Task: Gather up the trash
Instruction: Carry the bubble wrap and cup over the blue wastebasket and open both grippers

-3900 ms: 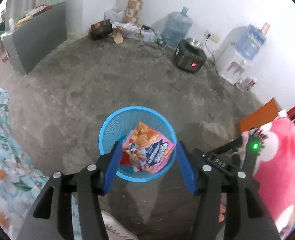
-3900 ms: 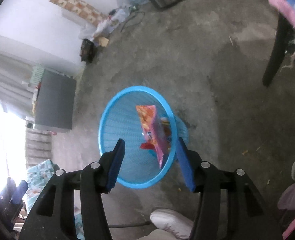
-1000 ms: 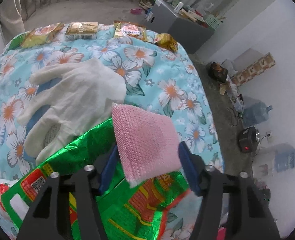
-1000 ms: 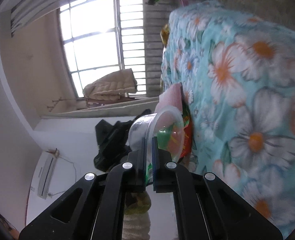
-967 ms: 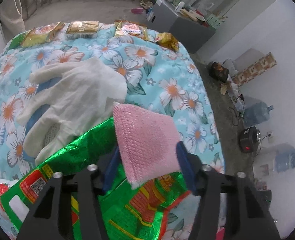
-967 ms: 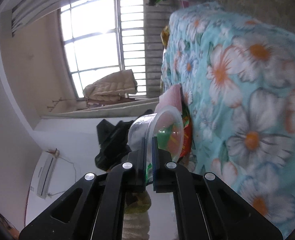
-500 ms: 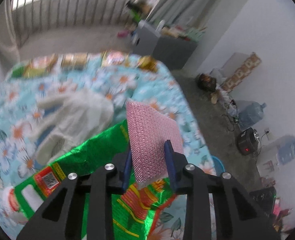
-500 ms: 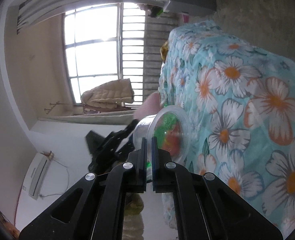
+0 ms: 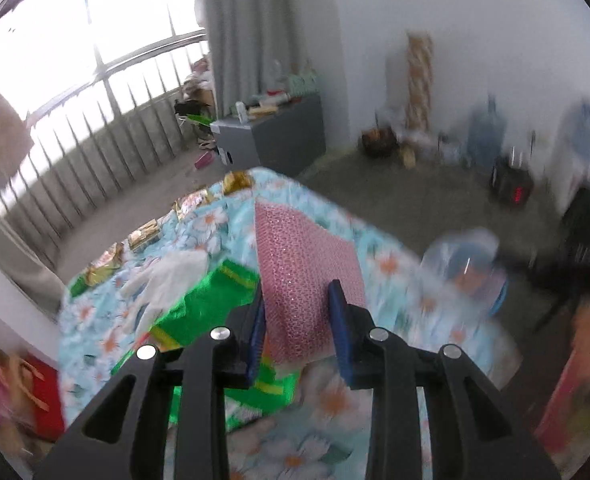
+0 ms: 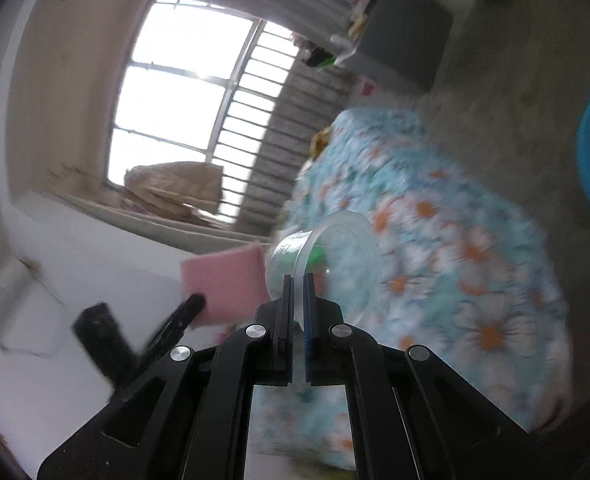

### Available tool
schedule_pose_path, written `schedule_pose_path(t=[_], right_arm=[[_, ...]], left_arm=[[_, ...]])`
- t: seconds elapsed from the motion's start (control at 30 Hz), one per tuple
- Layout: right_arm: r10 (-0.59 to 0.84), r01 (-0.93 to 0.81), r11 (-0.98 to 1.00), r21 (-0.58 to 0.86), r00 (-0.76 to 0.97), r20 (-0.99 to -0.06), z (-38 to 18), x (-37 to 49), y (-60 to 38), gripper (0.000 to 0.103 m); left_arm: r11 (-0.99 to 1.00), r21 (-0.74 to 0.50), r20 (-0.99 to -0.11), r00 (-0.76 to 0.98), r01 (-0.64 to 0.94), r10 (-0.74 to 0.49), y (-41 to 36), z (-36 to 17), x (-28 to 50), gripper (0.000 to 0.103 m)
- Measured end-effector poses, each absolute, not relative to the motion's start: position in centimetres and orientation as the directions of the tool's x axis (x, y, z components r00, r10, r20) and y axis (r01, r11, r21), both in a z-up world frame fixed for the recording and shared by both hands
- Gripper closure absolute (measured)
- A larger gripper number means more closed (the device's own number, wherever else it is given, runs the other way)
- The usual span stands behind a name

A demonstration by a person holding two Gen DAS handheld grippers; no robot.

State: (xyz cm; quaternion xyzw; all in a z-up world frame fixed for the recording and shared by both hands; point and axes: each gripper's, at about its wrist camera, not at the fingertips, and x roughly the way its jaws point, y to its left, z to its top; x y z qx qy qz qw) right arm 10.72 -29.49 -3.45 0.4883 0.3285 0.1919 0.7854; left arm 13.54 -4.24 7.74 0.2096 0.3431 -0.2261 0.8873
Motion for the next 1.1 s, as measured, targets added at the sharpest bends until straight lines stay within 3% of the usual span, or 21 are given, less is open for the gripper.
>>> schedule_pose_path(t=[0.1, 0.27, 0.63, 1.1], right_arm=[[0.550, 0.047, 0.590, 0.806, 0.708, -0.443, -2.6, 9.9, -28.7, 0.100], [0.487, 0.065, 0.718, 0.693, 0.665, -0.566, -3.2, 10.6, -26.5, 0.100], [0.523, 0.051, 0.702, 0.710, 0.639, -0.564, -4.1, 11.2, -25.9, 0.096], [0.534, 0.036, 0.702, 0.711, 0.635, -0.559, -4.1, 11.0, -26.0, 0.098]], left_arm=[[0.756, 0.281, -0.744, 0.632, 0.591, -0.218, -5.5, 4.7, 12.2, 0.073], [0.751, 0.243, -0.786, 0.578, 0.614, -0.218, -6.5, 1.1, 11.5, 0.072], [0.778, 0.123, -0.786, 0.539, 0.616, -0.303, -8.0, 1.0, 11.6, 0.072], [0.774, 0.124, -0.776, 0.547, 0.621, -0.315, -9.2, 1.0, 11.3, 0.074]])
